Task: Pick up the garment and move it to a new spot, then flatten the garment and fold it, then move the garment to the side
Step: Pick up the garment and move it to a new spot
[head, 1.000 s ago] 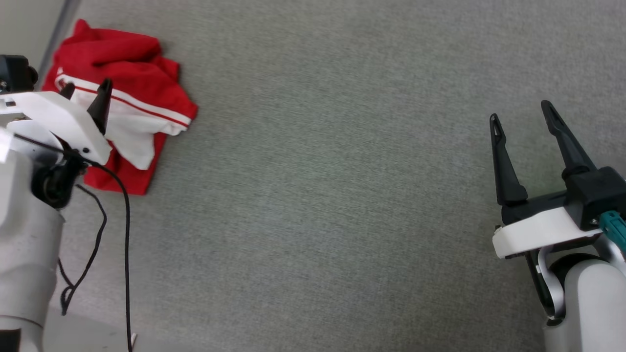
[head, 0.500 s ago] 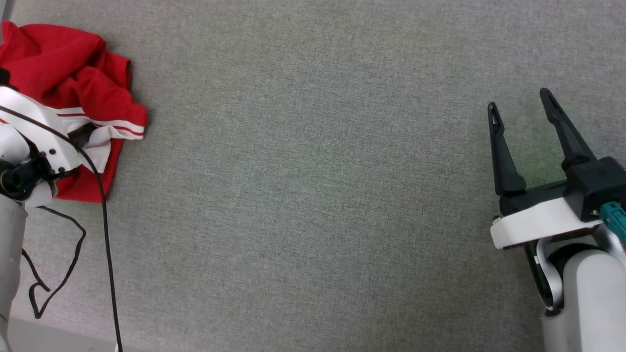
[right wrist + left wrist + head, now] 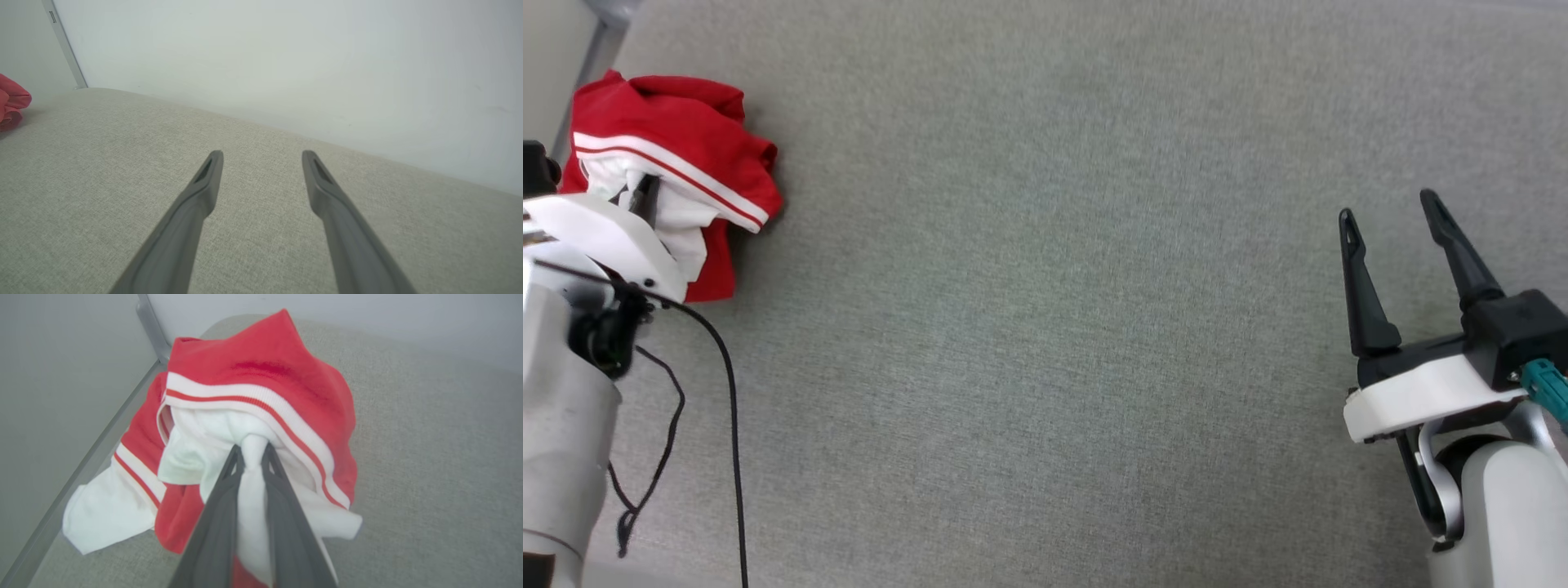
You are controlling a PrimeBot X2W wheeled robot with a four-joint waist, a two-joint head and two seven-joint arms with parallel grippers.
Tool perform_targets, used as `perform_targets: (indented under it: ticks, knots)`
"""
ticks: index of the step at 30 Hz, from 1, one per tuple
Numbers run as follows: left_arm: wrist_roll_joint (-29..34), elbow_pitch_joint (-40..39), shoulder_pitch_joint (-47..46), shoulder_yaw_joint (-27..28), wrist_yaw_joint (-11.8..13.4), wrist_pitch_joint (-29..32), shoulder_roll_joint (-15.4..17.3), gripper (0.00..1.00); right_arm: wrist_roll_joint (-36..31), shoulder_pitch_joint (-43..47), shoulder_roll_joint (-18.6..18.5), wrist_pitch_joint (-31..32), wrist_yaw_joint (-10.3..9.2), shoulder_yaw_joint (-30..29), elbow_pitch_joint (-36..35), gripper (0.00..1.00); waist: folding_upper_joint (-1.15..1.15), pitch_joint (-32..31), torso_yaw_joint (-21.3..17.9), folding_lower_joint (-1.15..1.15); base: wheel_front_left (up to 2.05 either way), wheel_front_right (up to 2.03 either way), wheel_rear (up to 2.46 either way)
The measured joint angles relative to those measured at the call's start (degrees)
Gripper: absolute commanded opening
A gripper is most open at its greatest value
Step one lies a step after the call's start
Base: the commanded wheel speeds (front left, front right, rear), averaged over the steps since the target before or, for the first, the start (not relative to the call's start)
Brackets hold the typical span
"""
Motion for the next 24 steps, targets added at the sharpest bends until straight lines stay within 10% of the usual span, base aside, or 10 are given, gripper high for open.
perform_targets:
  ticks: [8,24]
  knots:
    - [3.8,0.8,1.3,-0.7,1.3,-15.7,-2.2,0.0,2.7,3.2,0.0,-0.6,0.0,-1.0,1.9,1.0,0.0,-7.6,-0.2,-0.01,0.0,0.0,0.0]
    - [17.3,-30.1,13.7,9.5,4.9,-16.6,-10.1,0.0,6.5,10.9,0.0,-0.8,0.01,-3.0,2.8,1.0,0.0,-18.6,-5.4,-0.01,0.0,0.0,0.0]
